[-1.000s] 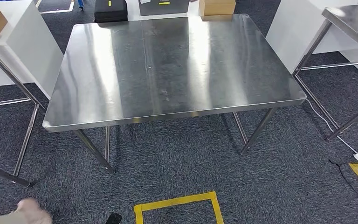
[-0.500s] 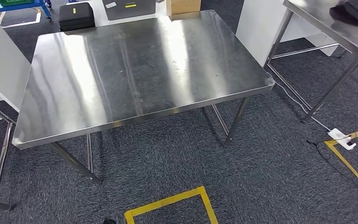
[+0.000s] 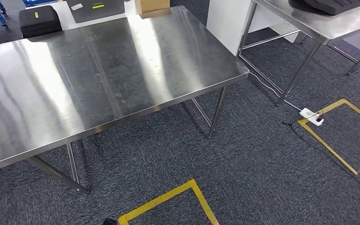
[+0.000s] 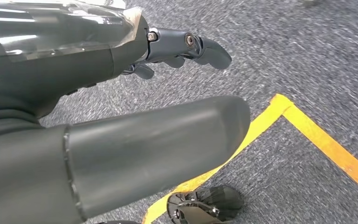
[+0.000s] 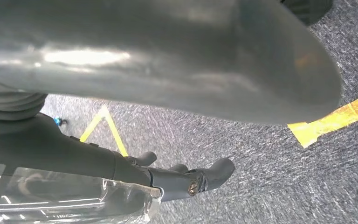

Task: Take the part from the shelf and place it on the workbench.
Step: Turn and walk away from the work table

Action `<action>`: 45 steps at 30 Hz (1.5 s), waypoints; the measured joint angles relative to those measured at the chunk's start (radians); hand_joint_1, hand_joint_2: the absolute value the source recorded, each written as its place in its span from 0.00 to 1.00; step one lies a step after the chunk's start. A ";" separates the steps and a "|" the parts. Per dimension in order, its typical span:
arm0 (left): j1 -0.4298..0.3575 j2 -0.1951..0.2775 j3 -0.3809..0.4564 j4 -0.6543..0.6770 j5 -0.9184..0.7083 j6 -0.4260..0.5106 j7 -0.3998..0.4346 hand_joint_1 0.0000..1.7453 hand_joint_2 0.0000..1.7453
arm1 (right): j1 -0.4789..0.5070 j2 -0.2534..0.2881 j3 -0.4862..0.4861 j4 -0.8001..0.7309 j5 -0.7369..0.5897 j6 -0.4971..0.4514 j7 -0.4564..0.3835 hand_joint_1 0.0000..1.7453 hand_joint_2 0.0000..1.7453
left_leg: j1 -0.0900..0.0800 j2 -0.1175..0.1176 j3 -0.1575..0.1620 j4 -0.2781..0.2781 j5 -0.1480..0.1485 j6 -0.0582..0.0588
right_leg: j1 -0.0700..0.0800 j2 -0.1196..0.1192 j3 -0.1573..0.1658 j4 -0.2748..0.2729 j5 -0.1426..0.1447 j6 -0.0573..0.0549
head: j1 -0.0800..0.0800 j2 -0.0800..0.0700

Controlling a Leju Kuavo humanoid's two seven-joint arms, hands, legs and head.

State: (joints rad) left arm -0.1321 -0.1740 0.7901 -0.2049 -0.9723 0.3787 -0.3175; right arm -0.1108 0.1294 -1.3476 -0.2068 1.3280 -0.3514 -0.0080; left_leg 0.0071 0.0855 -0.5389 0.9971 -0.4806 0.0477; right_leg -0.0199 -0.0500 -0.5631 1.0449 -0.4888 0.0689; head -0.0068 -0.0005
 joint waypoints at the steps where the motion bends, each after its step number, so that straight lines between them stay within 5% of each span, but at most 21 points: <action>1: 0.000 0.000 0.000 0.000 0.001 0.001 0.000 0.00 0.00 | -0.001 0.000 0.002 0.000 0.005 -0.002 0.001 0.00 0.00 | -0.003 0.007 0.001 0.001 -0.002 -0.006 | 0.003 -0.015 0.023 -0.042 0.011 -0.005 | -0.002 0.000; 4: -0.003 0.000 0.000 0.000 0.002 0.005 0.000 0.00 0.00 | 0.004 0.001 0.017 0.000 0.032 -0.012 0.012 0.00 0.00 | -0.004 0.022 0.006 0.000 -0.007 -0.024 | 0.004 -0.006 0.026 -0.060 0.017 -0.027 | -0.007 0.000; 7: -0.001 0.000 0.002 0.000 0.003 0.010 0.000 0.00 0.00 | 0.006 0.001 0.031 0.000 0.043 -0.015 0.017 0.00 0.00 | 0.003 -0.009 0.005 -0.001 -0.009 -0.025 | 0.002 0.007 0.034 -0.062 0.022 -0.039 | -0.011 0.000; 9: 0.000 0.001 0.005 0.000 0.004 0.012 0.000 0.00 0.00 | 0.007 0.001 0.039 0.000 0.045 -0.015 0.019 0.00 0.00 | 0.005 -0.020 0.006 -0.007 -0.004 -0.016 | 0.007 0.013 0.033 -0.060 0.021 -0.040 | -0.015 0.000; 20: 0.016 0.002 0.009 0.000 -0.002 0.019 -0.019 0.00 0.00 | 0.009 0.001 0.047 0.000 0.034 -0.012 0.002 0.00 0.00 | 0.007 -0.019 0.005 -0.010 0.000 -0.030 | 0.014 0.014 0.025 -0.059 0.021 -0.041 | -0.015 0.000; 32: 0.028 0.002 0.009 0.000 -0.011 0.021 -0.025 0.00 0.00 | 0.016 0.003 0.047 0.000 0.032 -0.013 -0.016 0.00 0.00 | -0.001 -0.019 0.005 -0.009 0.000 -0.030 | 0.009 0.014 0.026 -0.059 0.021 -0.040 | -0.015 0.000; 34: 0.028 0.003 0.009 0.000 -0.011 0.021 -0.026 0.00 0.00 | 0.017 0.004 0.048 0.000 0.040 -0.008 -0.020 0.00 0.00 | -0.003 -0.020 0.003 -0.008 -0.001 -0.026 | 0.003 0.013 0.027 -0.061 0.024 -0.036 | -0.016 0.000; 37: 0.028 0.003 0.009 0.000 -0.011 0.022 -0.025 0.00 0.00 | 0.019 0.007 0.055 0.001 0.052 -0.003 -0.024 0.00 0.00 | 0.002 -0.024 0.019 -0.038 0.015 -0.004 | 0.000 0.009 0.036 -0.073 0.027 -0.023 | -0.017 0.000; 39: 0.027 0.001 0.009 0.000 -0.012 0.022 -0.025 0.00 0.00 | 0.020 0.006 0.062 0.001 0.057 -0.005 -0.024 0.00 0.00 | 0.013 -0.030 0.038 -0.074 0.037 0.007 | 0.005 0.023 0.012 -0.018 -0.006 -0.028 | -0.015 0.000; 41: 0.027 -0.001 0.009 0.000 -0.012 0.023 -0.025 0.00 0.00 | 0.022 0.005 0.067 0.001 0.057 -0.005 -0.024 0.00 0.00 | 0.019 -0.038 0.038 -0.083 0.045 0.008 | -0.002 0.041 -0.049 0.114 -0.065 -0.033 | -0.013 0.000; 43: 0.028 -0.002 0.009 0.000 -0.012 0.022 -0.024 0.00 0.00 | 0.025 0.004 0.069 0.001 0.058 -0.005 -0.024 0.00 0.00 | 0.024 -0.050 0.035 -0.081 0.046 0.000 | -0.011 0.045 -0.090 0.203 -0.092 -0.021 | -0.012 0.000; 45: 0.029 -0.003 0.009 0.000 -0.012 0.022 -0.023 0.00 0.00 | 0.028 0.002 0.071 0.001 0.058 -0.005 -0.024 0.00 0.00 | 0.035 -0.065 0.034 -0.073 0.043 -0.017 | -0.024 0.046 -0.054 0.136 -0.055 0.009 | -0.011 0.000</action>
State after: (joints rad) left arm -0.1027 -0.1768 0.7996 -0.2045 -0.9847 0.4005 -0.3406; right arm -0.0824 0.1310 -1.2770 -0.2060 1.3858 -0.3567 -0.0317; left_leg 0.0419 0.0205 -0.5050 0.9244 -0.4378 0.0304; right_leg -0.0444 -0.0045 -0.6166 1.1806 -0.5436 0.0777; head -0.0180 -0.0007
